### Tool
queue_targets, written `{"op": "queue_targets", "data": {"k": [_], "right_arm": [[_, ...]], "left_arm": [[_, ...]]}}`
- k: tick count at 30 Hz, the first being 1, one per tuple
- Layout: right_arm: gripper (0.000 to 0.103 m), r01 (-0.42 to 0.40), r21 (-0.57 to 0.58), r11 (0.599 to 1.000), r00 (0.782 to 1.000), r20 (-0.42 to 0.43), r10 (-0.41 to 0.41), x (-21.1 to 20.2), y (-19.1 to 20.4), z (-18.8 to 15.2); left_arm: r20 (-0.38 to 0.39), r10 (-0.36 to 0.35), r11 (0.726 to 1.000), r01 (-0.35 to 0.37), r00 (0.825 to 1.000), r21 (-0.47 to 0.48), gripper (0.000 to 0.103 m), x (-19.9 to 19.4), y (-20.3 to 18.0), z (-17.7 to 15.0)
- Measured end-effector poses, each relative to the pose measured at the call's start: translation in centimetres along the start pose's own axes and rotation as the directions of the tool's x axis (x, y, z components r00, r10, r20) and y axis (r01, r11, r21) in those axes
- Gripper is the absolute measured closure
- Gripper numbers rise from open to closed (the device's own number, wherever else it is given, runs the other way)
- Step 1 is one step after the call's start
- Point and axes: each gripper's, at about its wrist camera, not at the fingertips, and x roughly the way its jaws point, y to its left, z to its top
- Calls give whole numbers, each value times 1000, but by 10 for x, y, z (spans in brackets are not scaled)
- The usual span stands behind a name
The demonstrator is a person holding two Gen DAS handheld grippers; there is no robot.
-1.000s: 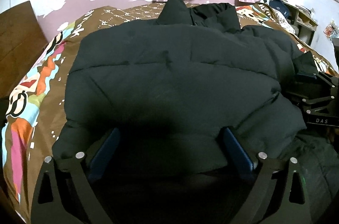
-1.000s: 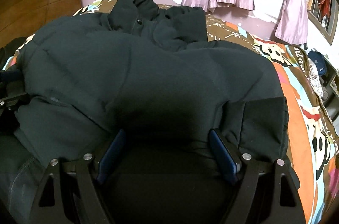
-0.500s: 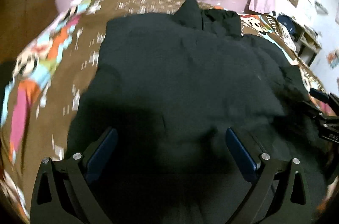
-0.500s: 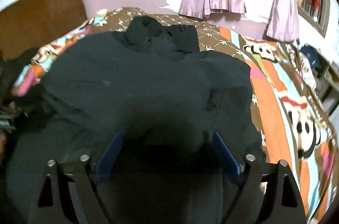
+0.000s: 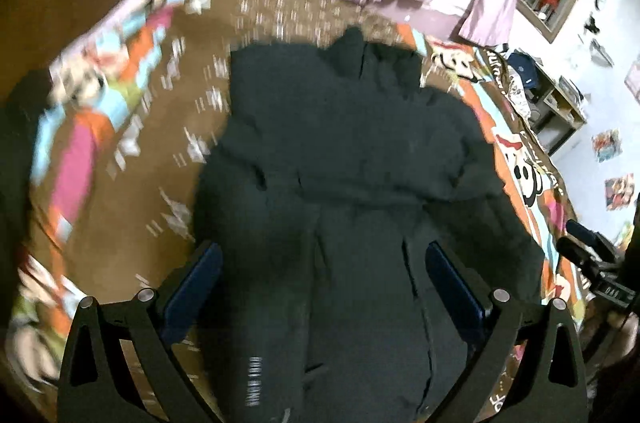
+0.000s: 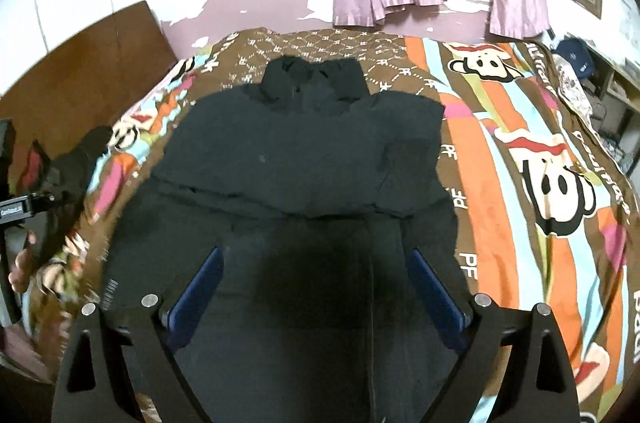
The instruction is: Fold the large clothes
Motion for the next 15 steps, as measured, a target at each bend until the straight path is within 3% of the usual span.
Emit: {"op": "queue_targets", "data": {"k": [6,9,11,15], "right_arm": [[4,-19,105,994,999,-37,23,-47,0,47],[2,-24,153,988,1000,-13,27,-56,-2,74],[1,-30,165,986,1000,2,30,-51,-1,92],[1,6,178,984,1000,24,-10,-16,-6,127]], "left_arm": [[53,72,995,-75,996,58,4,-77,-31,42],[68,104,989,-110,992,101,4,-89,-52,63],[59,137,983,-143,989,116,4,-86,-59,75],[61,150,979,-157,987,130,3,-41,-67,106]]}}
